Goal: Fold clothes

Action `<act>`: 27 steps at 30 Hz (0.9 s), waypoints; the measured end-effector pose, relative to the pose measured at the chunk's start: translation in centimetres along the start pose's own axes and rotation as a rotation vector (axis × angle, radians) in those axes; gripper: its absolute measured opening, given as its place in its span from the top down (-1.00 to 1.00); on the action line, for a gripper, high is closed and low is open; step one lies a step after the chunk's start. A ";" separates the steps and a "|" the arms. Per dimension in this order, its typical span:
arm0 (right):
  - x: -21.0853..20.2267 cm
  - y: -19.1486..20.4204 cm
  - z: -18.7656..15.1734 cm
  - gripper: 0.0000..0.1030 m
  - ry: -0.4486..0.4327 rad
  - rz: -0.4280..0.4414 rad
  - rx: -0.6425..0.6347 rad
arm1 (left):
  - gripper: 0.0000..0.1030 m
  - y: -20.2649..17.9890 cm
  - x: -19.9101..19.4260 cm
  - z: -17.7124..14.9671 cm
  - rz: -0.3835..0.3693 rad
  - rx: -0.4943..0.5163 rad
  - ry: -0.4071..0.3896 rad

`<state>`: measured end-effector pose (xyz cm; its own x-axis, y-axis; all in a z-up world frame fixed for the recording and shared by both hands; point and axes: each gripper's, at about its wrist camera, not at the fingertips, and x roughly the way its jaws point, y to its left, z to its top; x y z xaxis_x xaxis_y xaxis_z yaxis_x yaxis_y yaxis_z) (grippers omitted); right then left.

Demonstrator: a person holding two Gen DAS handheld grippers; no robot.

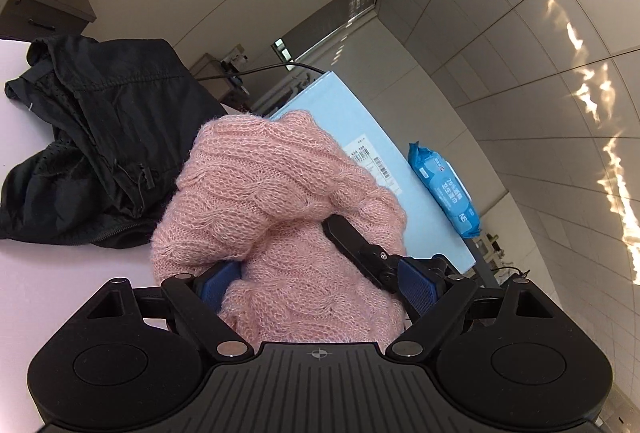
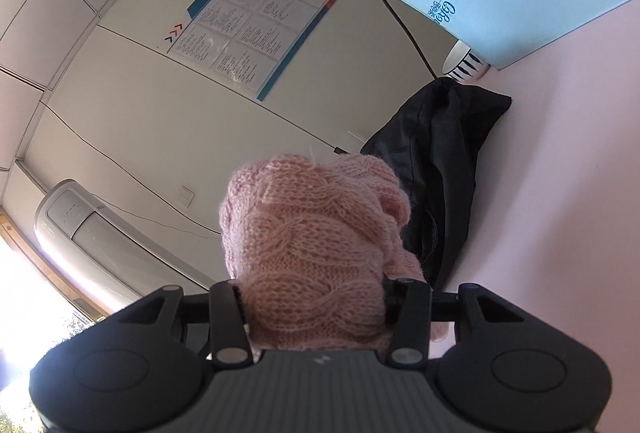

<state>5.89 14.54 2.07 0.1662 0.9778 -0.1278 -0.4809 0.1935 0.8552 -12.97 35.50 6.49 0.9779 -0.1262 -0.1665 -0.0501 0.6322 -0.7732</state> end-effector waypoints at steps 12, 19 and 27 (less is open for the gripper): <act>6.5 -1.4 0.8 0.08 0.036 -0.001 -0.001 | -0.70 3.9 1.5 3.2 0.081 -0.017 -0.022; 8.7 0.1 2.6 0.07 0.020 0.073 -0.025 | -0.70 2.6 1.0 6.1 0.085 0.052 -0.084; 11.4 -1.3 3.7 0.07 0.004 0.040 -0.002 | -0.70 5.0 3.7 8.7 0.114 -0.018 -0.038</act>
<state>11.57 25.10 1.38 0.1431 0.9851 -0.0954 -0.4889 0.1542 0.8586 -7.82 44.81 7.35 0.9727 -0.0256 -0.2308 -0.1642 0.6270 -0.7615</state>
